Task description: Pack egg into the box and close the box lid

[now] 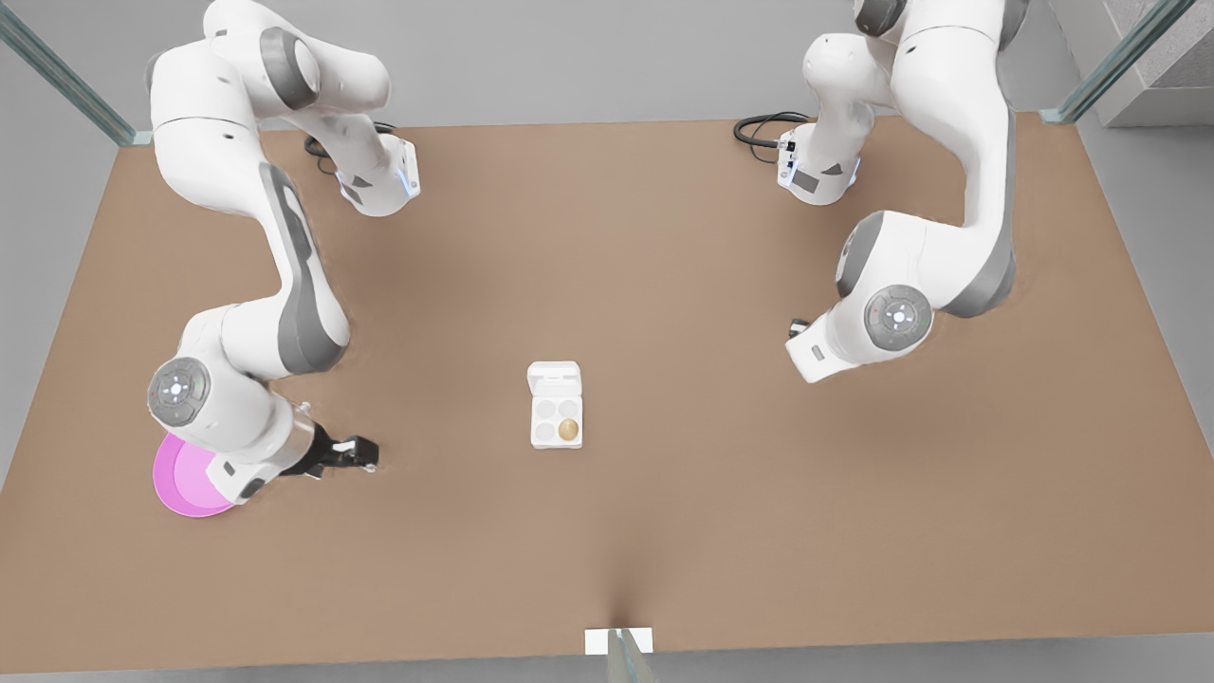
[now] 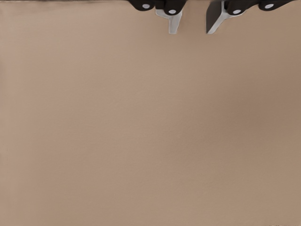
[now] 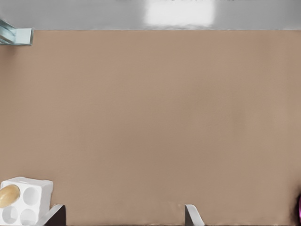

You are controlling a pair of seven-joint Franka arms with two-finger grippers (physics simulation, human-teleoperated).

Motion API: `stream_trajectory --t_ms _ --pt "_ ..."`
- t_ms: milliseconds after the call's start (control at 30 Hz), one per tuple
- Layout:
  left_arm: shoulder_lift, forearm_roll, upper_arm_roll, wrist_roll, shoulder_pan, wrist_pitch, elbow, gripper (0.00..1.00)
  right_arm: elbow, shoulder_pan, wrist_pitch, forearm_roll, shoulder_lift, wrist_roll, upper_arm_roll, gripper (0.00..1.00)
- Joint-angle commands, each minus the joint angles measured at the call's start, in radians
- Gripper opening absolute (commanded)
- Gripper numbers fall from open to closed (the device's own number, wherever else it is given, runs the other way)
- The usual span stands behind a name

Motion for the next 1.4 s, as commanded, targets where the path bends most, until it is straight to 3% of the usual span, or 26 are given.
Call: stream_trajectory --t_ms 0,100,200,367,567,1367 --pt "0.011 -0.037 -0.001 -0.154 -0.076 0.172 -0.069 0.21 -0.007 -0.051 -0.168 -0.08 -0.061 0.008 -0.037 1.0" --pt "0.038 -0.055 -0.001 -0.382 -0.193 0.297 -0.107 0.21 -0.009 -0.052 -0.198 -0.077 -0.119 -0.044 -0.105 1.0" --pt "0.09 -0.106 -0.001 -0.705 -0.293 0.469 -0.109 0.21 0.002 -0.054 -0.264 -0.078 -0.119 -0.039 -0.105 1.0" --pt "0.137 -0.139 -0.001 -0.924 -0.383 0.571 -0.101 0.21 0.002 -0.049 -0.251 -0.072 -0.084 -0.033 -0.103 1.0" --pt "0.318 -0.158 -0.003 -1.125 -0.451 0.574 0.133 0.21 0.002 -0.048 -0.251 -0.074 -0.078 -0.032 -0.103 1.0" --pt "0.505 -0.141 0.009 -1.163 -0.517 0.577 0.374 0.21 0.017 -0.045 -0.25 -0.072 -0.066 -0.03 -0.102 1.0"
